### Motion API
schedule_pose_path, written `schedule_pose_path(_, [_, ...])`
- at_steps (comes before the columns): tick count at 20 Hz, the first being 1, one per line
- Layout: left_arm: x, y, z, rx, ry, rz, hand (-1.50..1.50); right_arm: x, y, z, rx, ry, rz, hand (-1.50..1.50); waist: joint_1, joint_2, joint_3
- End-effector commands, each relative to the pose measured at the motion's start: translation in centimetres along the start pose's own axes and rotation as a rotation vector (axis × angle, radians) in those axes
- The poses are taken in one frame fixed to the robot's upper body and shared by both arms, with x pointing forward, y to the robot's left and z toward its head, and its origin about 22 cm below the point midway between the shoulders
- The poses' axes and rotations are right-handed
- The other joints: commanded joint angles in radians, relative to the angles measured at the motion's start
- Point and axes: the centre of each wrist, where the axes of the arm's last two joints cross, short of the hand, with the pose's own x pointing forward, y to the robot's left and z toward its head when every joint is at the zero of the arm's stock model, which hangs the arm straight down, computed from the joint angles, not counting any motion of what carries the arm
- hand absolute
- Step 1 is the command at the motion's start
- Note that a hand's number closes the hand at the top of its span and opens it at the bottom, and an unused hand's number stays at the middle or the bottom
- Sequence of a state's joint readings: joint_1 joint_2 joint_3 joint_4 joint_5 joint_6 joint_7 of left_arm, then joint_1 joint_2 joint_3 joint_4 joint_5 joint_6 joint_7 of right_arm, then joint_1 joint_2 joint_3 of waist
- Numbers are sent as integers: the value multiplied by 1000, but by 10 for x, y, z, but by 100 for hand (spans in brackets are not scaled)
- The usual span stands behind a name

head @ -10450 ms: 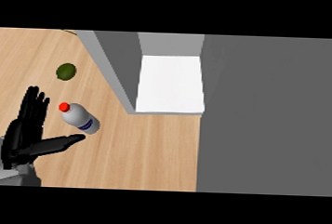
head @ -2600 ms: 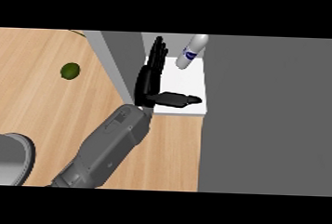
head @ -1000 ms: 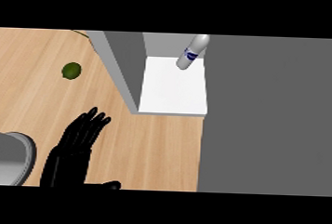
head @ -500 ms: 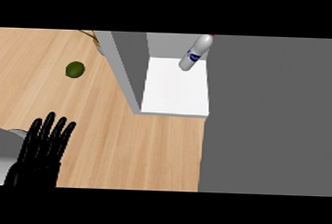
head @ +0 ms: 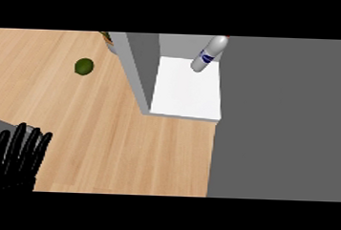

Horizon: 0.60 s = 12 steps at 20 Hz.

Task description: Pick up the bottled water, place it into the cabinet and close the cabinet

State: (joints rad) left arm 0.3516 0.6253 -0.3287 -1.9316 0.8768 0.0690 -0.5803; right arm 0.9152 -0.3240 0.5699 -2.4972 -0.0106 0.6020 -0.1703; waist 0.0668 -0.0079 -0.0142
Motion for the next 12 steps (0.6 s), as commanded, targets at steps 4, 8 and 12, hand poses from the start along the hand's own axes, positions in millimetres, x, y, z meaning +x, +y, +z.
schedule_pose_path(4, [16,18,3,-50,15,-1,-150,22,19,-25,226,-53,-15,150,64,20,-2])
schedule_pose_path(8, [19,16,-1,-79,0,9,-150,15,14,-30,236,-20,30,150,91,27,-5])
schedule_pose_path(12, [28,20,-5,-110,6,15,-150,11,9,-36,248,-23,38,150,126,38,-5])
